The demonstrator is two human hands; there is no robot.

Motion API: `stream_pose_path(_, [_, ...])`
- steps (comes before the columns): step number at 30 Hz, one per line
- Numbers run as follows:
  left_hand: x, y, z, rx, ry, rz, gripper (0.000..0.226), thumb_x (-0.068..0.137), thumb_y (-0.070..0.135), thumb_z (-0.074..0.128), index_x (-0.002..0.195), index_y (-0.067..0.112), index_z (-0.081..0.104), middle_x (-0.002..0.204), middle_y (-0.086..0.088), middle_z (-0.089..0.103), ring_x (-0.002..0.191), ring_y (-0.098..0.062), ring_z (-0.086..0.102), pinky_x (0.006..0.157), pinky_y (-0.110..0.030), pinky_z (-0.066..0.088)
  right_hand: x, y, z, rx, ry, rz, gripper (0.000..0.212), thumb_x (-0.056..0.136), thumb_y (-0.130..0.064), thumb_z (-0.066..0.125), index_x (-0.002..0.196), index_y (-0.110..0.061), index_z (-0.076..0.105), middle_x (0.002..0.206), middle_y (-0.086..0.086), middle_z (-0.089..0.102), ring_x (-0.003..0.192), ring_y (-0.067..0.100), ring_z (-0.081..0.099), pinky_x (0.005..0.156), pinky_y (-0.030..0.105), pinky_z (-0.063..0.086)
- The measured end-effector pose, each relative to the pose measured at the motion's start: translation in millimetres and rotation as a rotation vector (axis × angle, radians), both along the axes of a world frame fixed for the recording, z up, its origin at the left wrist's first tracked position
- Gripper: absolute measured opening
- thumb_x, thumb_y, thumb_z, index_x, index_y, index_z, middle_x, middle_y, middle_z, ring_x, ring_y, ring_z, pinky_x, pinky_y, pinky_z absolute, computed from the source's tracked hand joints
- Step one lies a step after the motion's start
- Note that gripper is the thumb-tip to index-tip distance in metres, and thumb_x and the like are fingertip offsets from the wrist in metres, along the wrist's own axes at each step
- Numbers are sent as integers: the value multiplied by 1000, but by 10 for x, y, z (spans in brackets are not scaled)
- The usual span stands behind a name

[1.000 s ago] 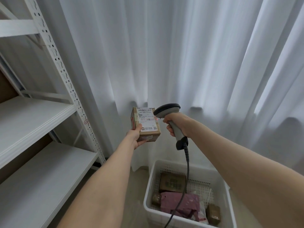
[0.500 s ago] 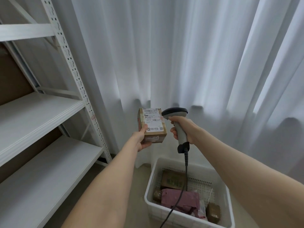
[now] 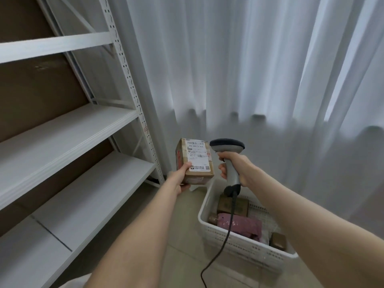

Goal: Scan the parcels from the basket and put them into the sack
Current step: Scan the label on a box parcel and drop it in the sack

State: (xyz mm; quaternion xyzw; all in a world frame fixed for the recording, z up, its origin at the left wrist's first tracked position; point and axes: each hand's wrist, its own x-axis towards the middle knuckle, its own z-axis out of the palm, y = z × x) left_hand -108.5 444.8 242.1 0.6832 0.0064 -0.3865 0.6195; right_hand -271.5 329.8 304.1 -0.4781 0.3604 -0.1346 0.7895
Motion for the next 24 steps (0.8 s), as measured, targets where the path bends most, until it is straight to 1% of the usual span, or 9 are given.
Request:
stream_pose_path(3, [-8, 299, 20, -8, 18, 53, 57, 80, 33, 74, 125, 4, 54, 104, -14, 68, 88, -25, 66, 70, -39, 58, -15, 246, 40, -97, 73, 62, 20, 91, -19, 64, 103, -5, 57, 60, 8, 61, 46, 16, 54, 47, 26, 51])
stream_pose_path(6, [20, 545, 43, -17, 16, 82, 53, 82, 34, 73, 123, 6, 56, 93, -9, 69, 79, -21, 66, 59, -34, 55, 35, 495, 83, -168, 121, 120, 14, 90, -16, 62, 98, -6, 56, 56, 7, 58, 42, 15, 52, 45, 25, 49])
stream_pose_path(10, [126, 947, -6, -8, 4, 109, 57, 79, 35, 75, 124, 7, 54, 103, -12, 69, 86, -23, 66, 63, -35, 56, 197, 902, 94, -231, 160, 161, 8, 89, -12, 59, 95, -7, 56, 53, 5, 56, 41, 13, 49, 44, 24, 47])
stream_pose_path(12, [214, 1205, -38, -1, 1, 111, 57, 79, 35, 75, 124, 7, 54, 103, -11, 69, 85, -23, 66, 61, -34, 56, 304, 1148, 91, -231, 172, 177, 6, 89, -11, 58, 93, -7, 55, 52, 5, 54, 40, 14, 48, 44, 24, 47])
stream_pose_path(13, [266, 1343, -45, 0, -3, 115, 57, 79, 36, 75, 124, 7, 55, 103, -11, 69, 86, -23, 66, 63, -35, 57, 363, 1279, 90, -230, 176, 188, 5, 89, -10, 57, 92, -7, 55, 52, 5, 54, 40, 14, 47, 43, 24, 47])
stream_pose_path(16, [433, 1774, -76, 5, 0, 138, 56, 79, 36, 75, 122, 6, 55, 102, -12, 70, 93, -25, 67, 78, -41, 58, 532, 1678, 44, -224, 191, 200, 5, 88, -10, 57, 91, -8, 54, 50, 4, 53, 38, 13, 47, 42, 23, 46])
stream_pose_path(17, [483, 1919, -87, 11, 2, 142, 55, 79, 36, 75, 121, 6, 55, 99, -11, 70, 92, -25, 67, 77, -41, 59, 579, 1810, 16, -214, 193, 201, 5, 88, -10, 57, 90, -8, 53, 50, 4, 53, 38, 13, 47, 42, 23, 46])
stream_pose_path(20, [591, 2301, -112, 25, -1, 133, 49, 80, 36, 74, 117, 8, 56, 84, -7, 69, 79, -21, 66, 63, -34, 58, 687, 2155, -58, -186, 186, 205, 6, 88, -9, 57, 85, -8, 52, 50, 5, 53, 38, 14, 47, 41, 23, 45])
stream_pose_path(24, [650, 2691, -82, 28, 5, 135, 47, 79, 39, 74, 113, 10, 59, 79, -5, 69, 77, -19, 66, 60, -31, 56, 849, 2526, -105, -169, 178, 188, 5, 88, -10, 59, 88, -6, 57, 52, 6, 56, 38, 14, 49, 42, 23, 47])
